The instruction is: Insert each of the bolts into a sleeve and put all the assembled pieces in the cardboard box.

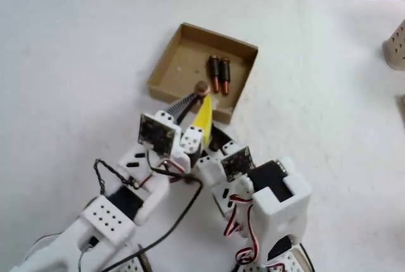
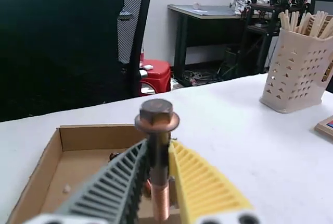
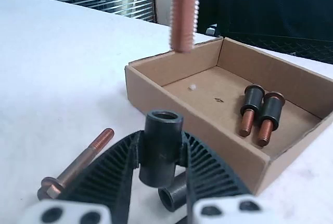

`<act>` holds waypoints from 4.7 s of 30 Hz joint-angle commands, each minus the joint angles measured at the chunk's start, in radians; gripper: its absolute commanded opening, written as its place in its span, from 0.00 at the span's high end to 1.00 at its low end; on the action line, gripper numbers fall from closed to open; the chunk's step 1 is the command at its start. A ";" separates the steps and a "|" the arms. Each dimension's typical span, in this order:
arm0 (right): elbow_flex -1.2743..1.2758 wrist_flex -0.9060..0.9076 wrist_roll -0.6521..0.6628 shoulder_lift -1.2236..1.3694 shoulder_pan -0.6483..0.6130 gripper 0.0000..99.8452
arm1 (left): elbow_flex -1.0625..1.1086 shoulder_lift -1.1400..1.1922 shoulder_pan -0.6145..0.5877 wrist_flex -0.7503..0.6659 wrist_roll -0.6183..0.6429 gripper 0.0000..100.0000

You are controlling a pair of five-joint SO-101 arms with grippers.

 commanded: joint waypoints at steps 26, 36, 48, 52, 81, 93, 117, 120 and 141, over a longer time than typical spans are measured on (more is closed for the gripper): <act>-0.012 -0.001 -0.002 0.001 0.035 0.98 | -0.089 -0.042 0.001 0.316 0.021 0.98; -0.012 -0.001 -0.002 0.001 0.031 0.98 | -0.118 -0.042 0.007 0.330 0.023 0.98; -0.008 -0.005 -0.002 0.001 0.031 0.98 | -0.023 -0.033 -0.016 -0.002 0.023 0.98; -0.008 -0.007 -0.002 0.001 0.031 0.98 | -0.011 -0.033 -0.016 -0.003 0.026 0.98; -0.008 -0.054 -0.009 -0.001 0.031 0.98 | 0.044 -0.041 -0.036 -0.009 0.152 0.98; -0.012 -0.051 -0.006 0.001 0.025 0.98 | 0.040 -0.041 0.065 -0.009 0.138 0.98; 0.011 -0.090 -0.003 -0.001 0.022 0.98 | 0.040 -0.031 -0.002 -0.107 0.046 0.98; 0.011 -0.099 -0.003 -0.001 0.022 0.98 | 0.038 -0.031 -0.002 -0.109 0.046 0.98; 0.038 -0.140 -0.011 -0.061 0.073 0.98 | 0.006 -0.033 -0.002 -0.057 -0.058 0.98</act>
